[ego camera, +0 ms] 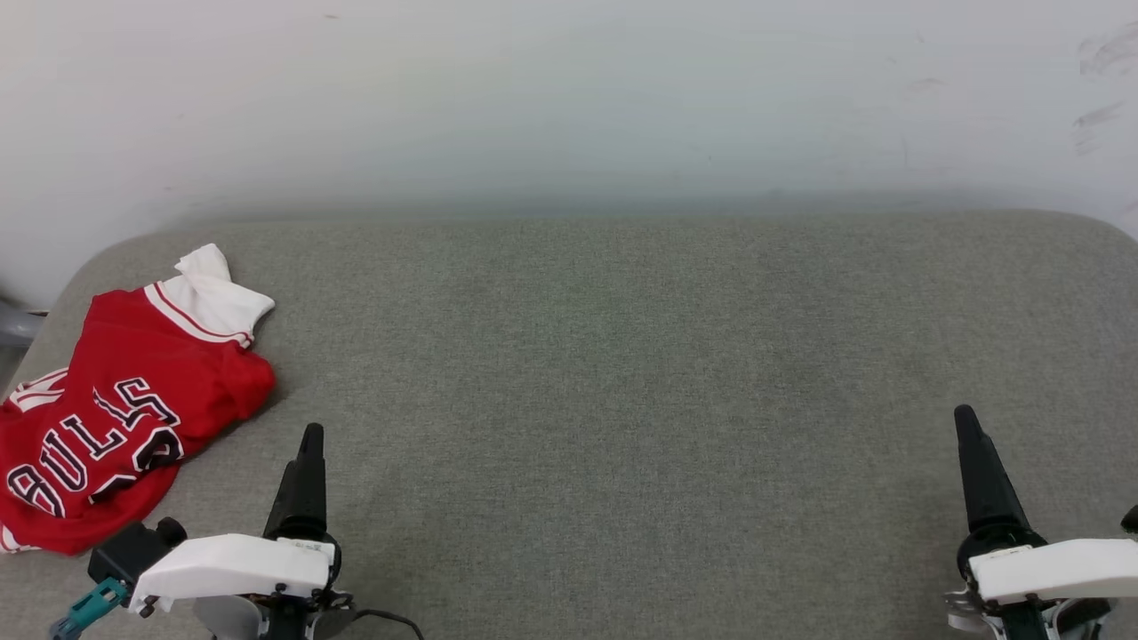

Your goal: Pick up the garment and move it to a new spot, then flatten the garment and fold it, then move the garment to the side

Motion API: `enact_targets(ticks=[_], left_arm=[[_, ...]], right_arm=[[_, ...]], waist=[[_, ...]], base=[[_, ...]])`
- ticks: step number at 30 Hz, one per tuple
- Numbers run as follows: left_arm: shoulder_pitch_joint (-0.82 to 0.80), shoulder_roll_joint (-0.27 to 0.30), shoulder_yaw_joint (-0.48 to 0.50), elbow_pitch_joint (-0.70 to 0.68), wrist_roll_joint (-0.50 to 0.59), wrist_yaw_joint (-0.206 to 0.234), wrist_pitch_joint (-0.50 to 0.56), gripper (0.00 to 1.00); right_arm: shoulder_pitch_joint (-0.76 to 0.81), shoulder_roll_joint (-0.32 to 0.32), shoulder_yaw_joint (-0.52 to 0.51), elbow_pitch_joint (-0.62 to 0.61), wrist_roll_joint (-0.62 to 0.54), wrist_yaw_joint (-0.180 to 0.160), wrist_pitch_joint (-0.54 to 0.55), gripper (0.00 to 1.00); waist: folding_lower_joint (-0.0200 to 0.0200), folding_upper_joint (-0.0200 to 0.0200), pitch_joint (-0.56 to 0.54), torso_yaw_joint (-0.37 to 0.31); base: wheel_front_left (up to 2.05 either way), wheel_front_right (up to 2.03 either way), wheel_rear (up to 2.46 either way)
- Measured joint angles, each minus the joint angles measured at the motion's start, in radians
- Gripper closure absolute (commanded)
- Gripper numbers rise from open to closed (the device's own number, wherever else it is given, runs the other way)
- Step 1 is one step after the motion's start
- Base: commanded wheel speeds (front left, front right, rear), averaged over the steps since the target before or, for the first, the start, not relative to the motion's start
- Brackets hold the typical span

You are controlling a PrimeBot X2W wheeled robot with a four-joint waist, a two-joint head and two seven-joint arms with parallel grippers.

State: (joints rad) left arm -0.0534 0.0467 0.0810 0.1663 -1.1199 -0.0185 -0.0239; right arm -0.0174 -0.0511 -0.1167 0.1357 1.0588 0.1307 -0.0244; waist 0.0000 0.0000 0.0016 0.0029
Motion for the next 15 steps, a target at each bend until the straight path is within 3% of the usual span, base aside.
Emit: enact_targets(ticks=[15], left_arm=[[0.01,0.001,-0.044,-0.032,0.269,0.046,-0.052,0.0]], right_arm=[[0.033,0.0,0.04,-0.059,-0.305,0.0,-0.051,0.0]], waist=[[0.0,0.0,-0.003,0.003]], base=[[0.0,0.0,0.0]])
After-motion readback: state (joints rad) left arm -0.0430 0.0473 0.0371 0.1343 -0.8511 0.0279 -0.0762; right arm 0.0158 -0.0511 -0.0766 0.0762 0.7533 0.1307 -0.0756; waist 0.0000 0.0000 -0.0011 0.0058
